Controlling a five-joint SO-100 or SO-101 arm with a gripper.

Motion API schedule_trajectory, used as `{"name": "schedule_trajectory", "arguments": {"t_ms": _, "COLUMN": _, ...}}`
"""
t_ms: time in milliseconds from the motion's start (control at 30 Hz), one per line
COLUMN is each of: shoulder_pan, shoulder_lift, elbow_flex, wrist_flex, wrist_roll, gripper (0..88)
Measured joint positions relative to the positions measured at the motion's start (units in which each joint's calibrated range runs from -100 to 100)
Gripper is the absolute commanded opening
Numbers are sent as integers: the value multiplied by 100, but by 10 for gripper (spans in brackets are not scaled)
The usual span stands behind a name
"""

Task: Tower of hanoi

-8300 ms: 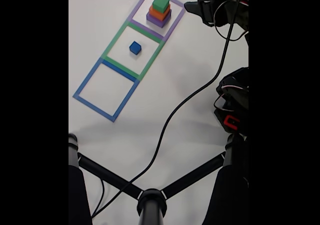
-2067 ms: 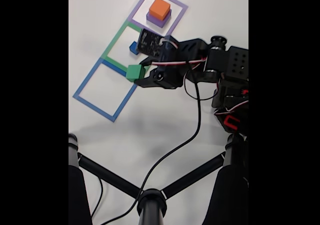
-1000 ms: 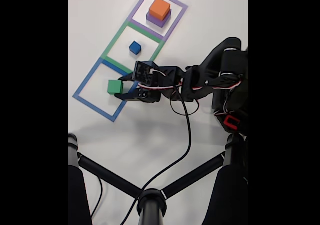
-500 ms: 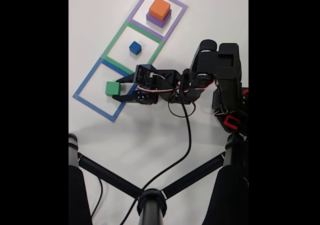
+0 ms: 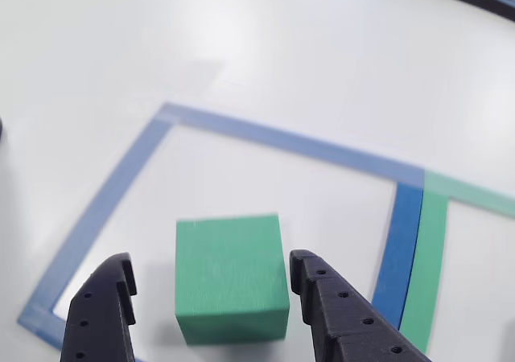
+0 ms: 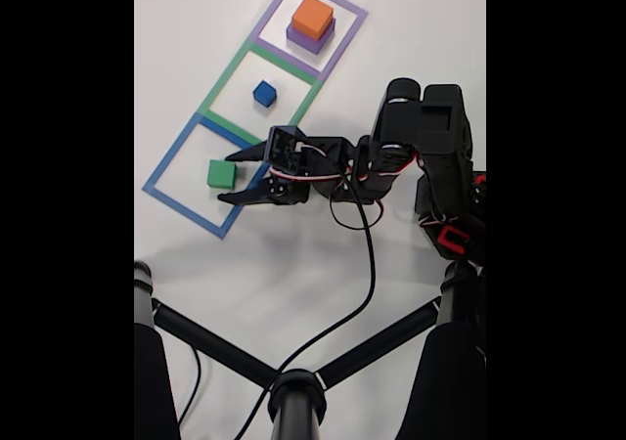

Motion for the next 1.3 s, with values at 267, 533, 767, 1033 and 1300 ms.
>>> {"name": "schedule_trajectory", "arguments": {"t_ms": 267, "shoulder_pan": 106, "shoulder_lift": -1461, "elbow_flex": 279, "wrist_flex": 762, "wrist_roll": 0, "gripper": 97}}
{"name": "schedule_trajectory", "arguments": {"t_ms": 533, "shoulder_pan": 516, "shoulder_lift": -4154, "elbow_flex": 809, "wrist_flex": 3379, "wrist_roll": 0, "gripper": 1}}
{"name": "schedule_trajectory", "arguments": {"t_ms": 767, "shoulder_pan": 941, "shoulder_lift": -6543, "elbow_flex": 522, "wrist_flex": 6894, "wrist_roll": 0, "gripper": 1}}
{"name": "schedule_trajectory", "arguments": {"t_ms": 1033, "shoulder_pan": 1572, "shoulder_lift": -7134, "elbow_flex": -1741, "wrist_flex": 10899, "wrist_roll": 59, "gripper": 9}}
{"name": "schedule_trajectory", "arguments": {"t_ms": 1300, "shoulder_pan": 1817, "shoulder_lift": -7134, "elbow_flex": -4099, "wrist_flex": 13162, "wrist_roll": 59, "gripper": 14}}
